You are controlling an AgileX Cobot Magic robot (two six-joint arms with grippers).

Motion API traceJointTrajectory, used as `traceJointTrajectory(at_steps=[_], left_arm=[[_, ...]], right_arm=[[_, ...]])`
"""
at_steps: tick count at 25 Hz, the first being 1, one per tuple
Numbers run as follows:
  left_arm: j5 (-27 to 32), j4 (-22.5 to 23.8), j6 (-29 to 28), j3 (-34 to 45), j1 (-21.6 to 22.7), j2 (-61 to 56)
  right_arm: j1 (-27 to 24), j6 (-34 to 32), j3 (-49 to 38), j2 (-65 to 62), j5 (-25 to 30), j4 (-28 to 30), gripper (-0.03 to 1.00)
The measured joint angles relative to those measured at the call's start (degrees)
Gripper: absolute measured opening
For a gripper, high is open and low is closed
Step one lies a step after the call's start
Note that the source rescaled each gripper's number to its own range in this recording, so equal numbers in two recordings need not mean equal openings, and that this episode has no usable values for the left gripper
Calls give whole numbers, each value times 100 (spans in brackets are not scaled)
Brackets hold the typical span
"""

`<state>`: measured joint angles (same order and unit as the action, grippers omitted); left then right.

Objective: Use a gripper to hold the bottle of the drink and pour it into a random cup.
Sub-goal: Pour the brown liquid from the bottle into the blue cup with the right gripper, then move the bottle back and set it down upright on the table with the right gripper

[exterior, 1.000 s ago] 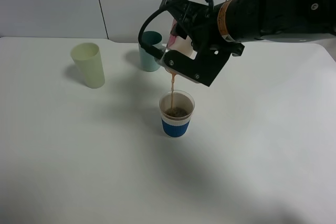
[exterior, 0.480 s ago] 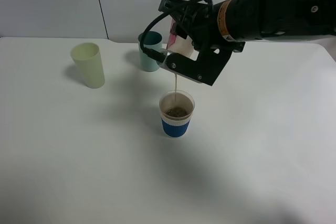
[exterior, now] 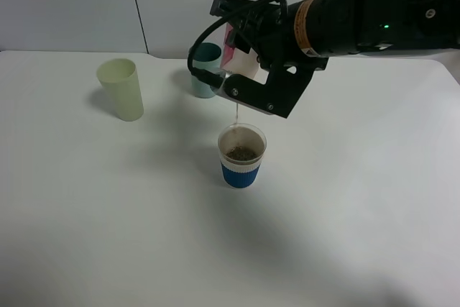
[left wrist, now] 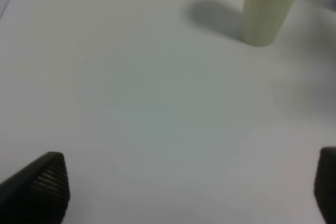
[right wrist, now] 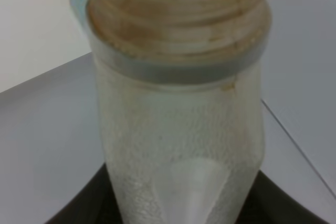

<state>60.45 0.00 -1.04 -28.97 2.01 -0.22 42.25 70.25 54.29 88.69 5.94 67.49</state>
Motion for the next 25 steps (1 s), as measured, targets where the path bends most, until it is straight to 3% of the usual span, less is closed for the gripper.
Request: traceJointTrajectory(at_steps=[14,18,25], left_arm=[[0,0,0,0,0,0],[0,0,0,0,0,0],[0,0,0,0,0,0]], right_arm=[[66,-43,0,0,-14,-117,0],[66,-599,0,0,5,-477,0],[-50,-2286,0,0,185,-1030,0]])
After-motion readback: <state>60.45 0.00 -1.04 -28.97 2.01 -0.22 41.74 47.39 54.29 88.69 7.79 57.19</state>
